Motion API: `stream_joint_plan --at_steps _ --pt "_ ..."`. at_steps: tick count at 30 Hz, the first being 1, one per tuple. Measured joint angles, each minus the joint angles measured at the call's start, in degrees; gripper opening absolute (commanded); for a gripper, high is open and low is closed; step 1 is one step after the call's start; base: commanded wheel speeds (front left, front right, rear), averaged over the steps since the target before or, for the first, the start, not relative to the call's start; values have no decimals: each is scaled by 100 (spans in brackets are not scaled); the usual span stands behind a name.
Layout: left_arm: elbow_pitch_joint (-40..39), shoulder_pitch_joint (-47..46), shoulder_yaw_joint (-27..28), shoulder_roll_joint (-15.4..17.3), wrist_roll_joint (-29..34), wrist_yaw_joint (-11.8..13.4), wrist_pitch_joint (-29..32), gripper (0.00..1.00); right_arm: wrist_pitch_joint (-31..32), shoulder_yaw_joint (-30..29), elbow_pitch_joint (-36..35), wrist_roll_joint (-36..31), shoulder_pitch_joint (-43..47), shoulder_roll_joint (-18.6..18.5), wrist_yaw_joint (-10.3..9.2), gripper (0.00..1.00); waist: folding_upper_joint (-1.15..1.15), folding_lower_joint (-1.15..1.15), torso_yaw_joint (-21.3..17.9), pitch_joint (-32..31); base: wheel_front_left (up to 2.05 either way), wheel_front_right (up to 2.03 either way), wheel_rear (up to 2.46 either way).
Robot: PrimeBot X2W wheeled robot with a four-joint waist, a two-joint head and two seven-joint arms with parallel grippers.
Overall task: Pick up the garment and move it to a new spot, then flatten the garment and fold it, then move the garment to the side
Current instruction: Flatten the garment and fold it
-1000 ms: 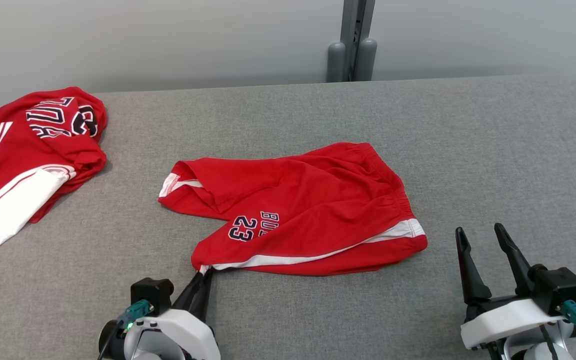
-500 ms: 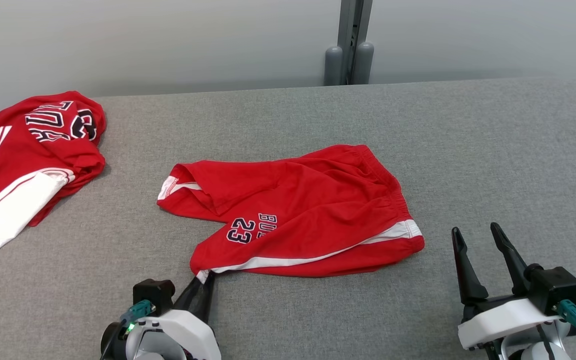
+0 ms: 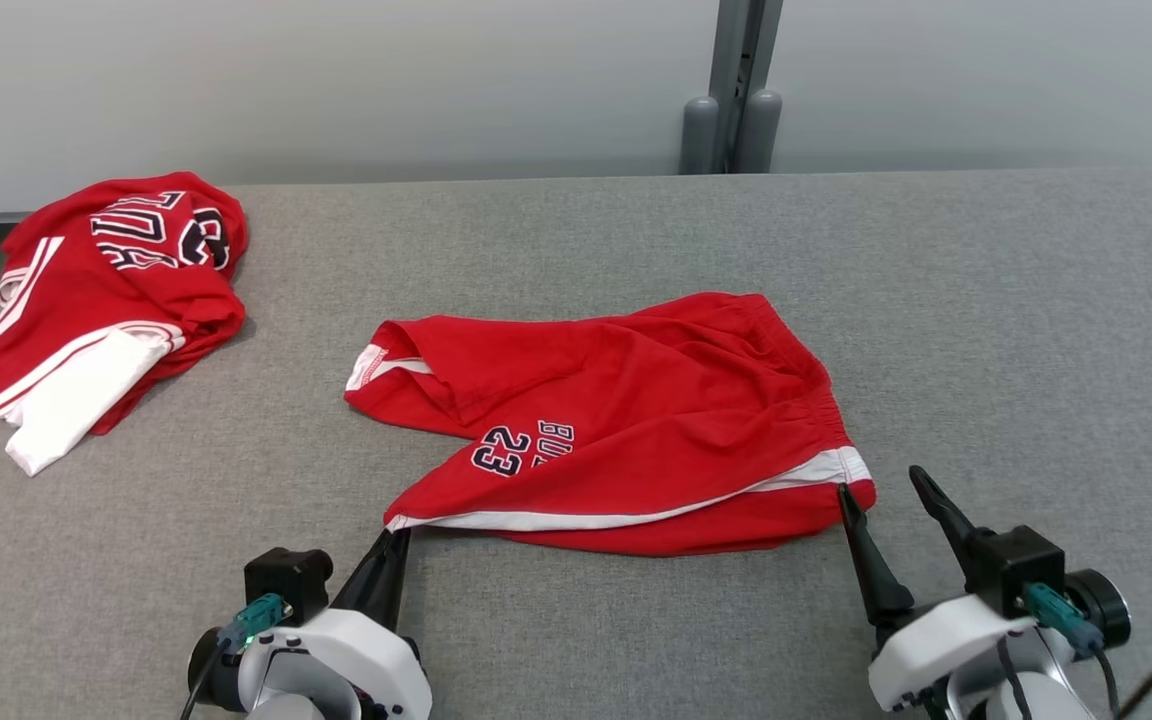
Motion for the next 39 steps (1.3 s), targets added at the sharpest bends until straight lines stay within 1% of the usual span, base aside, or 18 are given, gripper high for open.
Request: stream_joint_plan --at_steps 2,5,8,11,12,13,14,17,22,25,30,32,33,34,35,36,39 --pt "-26 1 -5 0 11 4 -4 0 18 40 294 -10 -220 -19 0 100 0 0 36 22 0 0 0" --pt "-37 -3 -18 -2 15 7 -5 0 199 174 662 178 -569 -134 0 100 0 0 81 62 0 0 0" --pt "-27 -16 -29 -8 16 19 -13 0 463 371 961 501 -861 -320 0 100 0 0 125 110 0 0 0" --pt "-13 -45 -29 -13 15 26 -19 0 775 727 1125 887 -1104 -530 0 100 0 0 157 151 0 0 0" --pt "-13 -45 -29 -13 15 26 -19 0 775 727 1125 887 -1104 -530 0 100 0 0 157 151 0 0 0" --pt "5 -52 -32 -19 15 31 -21 0 982 1036 1132 1171 -1238 -682 0 100 0 0 173 174 0 0 0" --pt "5 -52 -32 -19 15 31 -21 0 982 1036 1132 1171 -1238 -682 0 100 0 0 173 174 0 0 0" --pt "25 -70 -34 -20 16 31 -21 0 1336 1460 1029 1719 -1358 -896 0 100 0 0 195 202 0 0 0" --pt "55 -101 -33 -26 16 31 -22 0 1875 2035 721 2474 -1481 -1361 0 100 0 0 213 231 0 0 0" --pt "68 -147 -27 -30 15 31 -29 0 2104 2336 555 2788 -1527 -1573 0 100 0 0 218 240 0 0 0" --pt "91 -157 -25 -34 15 29 -30 0 2424 2752 381 3182 -1646 -1777 0 98 0 0 226 255 0 0 0" --pt "93 -165 -26 -37 15 26 -30 0 2446 2850 366 3289 -1722 -1815 0 87 0 0 234 264 0 0 0" --pt "93 -171 -25 -37 16 26 -30 0 2455 2909 369 3345 -1766 -1835 0 84 0 0 239 268 0 0 0" --pt "92 -175 -24 -37 16 21 -30 0 2464 2958 381 3383 -1802 -1848 0 73 0 0 243 271 0 0 0" --pt "92 -178 -21 -37 18 21 -30 0 2469 3005 394 3415 -1831 -1858 0 60 0 0 247 274 0 0 0" --pt "91 -181 -21 -37 19 20 -30 0 2468 3063 421 3445 -1863 -1864 0 50 0 0 252 279 0 0 0" --pt "91 -186 -20 -40 40 4 -30 0 2393 3175 495 3527 -1978 -1879 0 39 0 0 272 289 0 0 0"
